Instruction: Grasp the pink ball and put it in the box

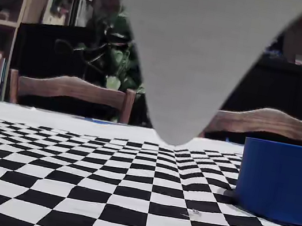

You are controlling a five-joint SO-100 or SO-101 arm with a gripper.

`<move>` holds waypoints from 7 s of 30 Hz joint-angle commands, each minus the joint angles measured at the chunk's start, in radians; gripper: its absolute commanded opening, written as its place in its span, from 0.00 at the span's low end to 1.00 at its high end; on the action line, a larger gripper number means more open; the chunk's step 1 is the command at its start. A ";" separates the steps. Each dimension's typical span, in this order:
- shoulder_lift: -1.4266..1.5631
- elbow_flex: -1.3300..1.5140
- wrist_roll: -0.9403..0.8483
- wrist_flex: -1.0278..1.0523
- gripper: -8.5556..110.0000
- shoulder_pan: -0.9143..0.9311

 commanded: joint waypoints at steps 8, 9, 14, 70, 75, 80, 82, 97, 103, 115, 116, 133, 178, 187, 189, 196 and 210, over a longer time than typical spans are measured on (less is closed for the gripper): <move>0.018 0.008 -0.008 0.002 0.07 0.000; 0.018 0.008 -0.008 0.002 0.07 0.000; 0.018 0.008 -0.008 0.002 0.07 0.002; -0.092 0.008 -1.514 -0.746 0.31 0.011; -0.092 0.008 -1.594 -0.742 0.31 0.017; -0.092 0.008 -1.600 -0.742 0.32 0.028; -0.094 0.008 -1.600 -0.741 0.32 0.028; -0.097 0.008 -1.600 -0.739 0.34 0.058; -0.100 0.008 -1.600 -0.746 0.34 0.100; -0.107 0.008 -1.600 -0.758 0.34 0.255; -0.110 0.008 -1.600 -0.761 0.34 0.268; -0.129 0.008 -1.600 -0.810 0.34 0.506; -0.138 0.008 -1.600 -0.769 0.34 1.017; -0.138 0.008 -1.600 -0.761 0.34 1.051; -0.138 0.008 -1.600 -0.758 0.34 1.063; -0.144 0.008 -1.600 -0.746 0.34 1.080; -0.319 -0.066 -1.600 -0.772 0.34 1.083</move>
